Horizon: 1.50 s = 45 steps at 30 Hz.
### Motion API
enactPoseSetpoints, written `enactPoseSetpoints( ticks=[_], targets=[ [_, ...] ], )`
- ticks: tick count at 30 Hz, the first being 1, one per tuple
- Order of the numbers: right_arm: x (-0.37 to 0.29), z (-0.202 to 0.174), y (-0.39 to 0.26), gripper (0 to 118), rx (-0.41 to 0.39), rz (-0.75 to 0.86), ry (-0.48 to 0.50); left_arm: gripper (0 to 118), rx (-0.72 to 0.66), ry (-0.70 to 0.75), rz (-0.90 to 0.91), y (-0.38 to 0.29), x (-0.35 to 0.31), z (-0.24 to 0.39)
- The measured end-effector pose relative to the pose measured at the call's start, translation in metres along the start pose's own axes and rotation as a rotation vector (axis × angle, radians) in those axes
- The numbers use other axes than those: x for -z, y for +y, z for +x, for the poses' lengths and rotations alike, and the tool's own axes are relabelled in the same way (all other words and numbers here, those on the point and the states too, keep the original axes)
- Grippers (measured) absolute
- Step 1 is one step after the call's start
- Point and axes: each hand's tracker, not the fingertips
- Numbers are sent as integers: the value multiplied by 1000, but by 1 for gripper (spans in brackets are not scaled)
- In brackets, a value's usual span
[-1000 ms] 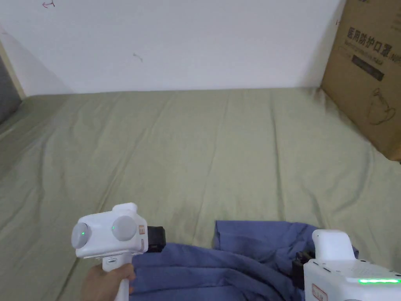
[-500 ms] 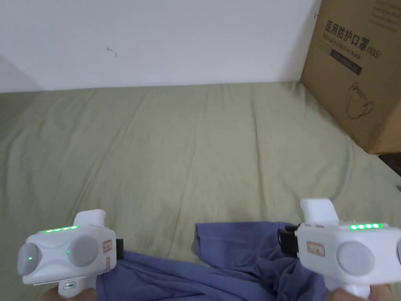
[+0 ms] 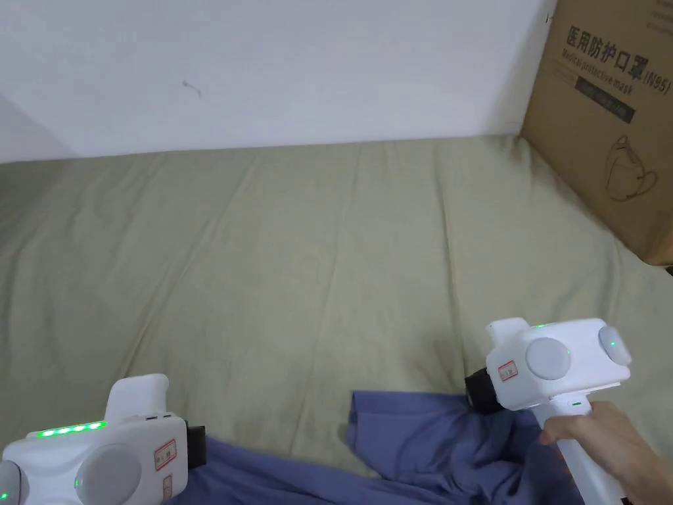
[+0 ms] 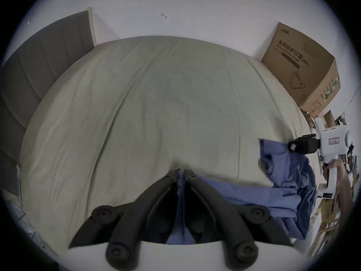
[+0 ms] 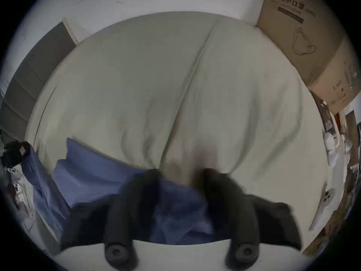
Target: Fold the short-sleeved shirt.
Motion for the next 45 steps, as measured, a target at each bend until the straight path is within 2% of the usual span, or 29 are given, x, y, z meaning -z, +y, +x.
enactPoseSetpoints(
  ticks=[1,2,3,6,12,14,20,25,33,36,40,43,45],
  targets=[
    [-1,1,1,4,-23,11,-46,5,6,3,-6,0,0,1],
    [-5,2,2,4,-8,1,-26,5,10,6,-5,0,-1,1],
    [-6,5,4,4,37,-7,11,5,12,6,1,1,-3,1],
    [-24,12,6,4,126,25,28,5,17,1,15,6,-15,1],
    [-116,19,20,4,138,174,-40,5,43,19,129,29,-66,-3],
    [-153,27,28,4,167,233,-64,5,40,41,182,42,-88,-6],
    [-267,58,52,4,226,413,-127,5,82,92,347,114,-159,-14],
    [-345,67,83,4,270,550,-229,5,116,130,480,189,-219,-5],
    [-417,61,167,4,343,690,-191,5,136,221,607,282,-266,6],
    [-444,56,202,4,385,775,-175,5,82,197,674,311,-281,-1],
    [-483,42,237,4,359,849,-186,5,81,245,729,351,-300,-5],
    [-511,29,248,4,307,943,-203,5,64,260,780,374,-317,-6],
    [-520,26,251,4,316,960,-203,5,27,249,831,382,-328,-8]
  ],
)
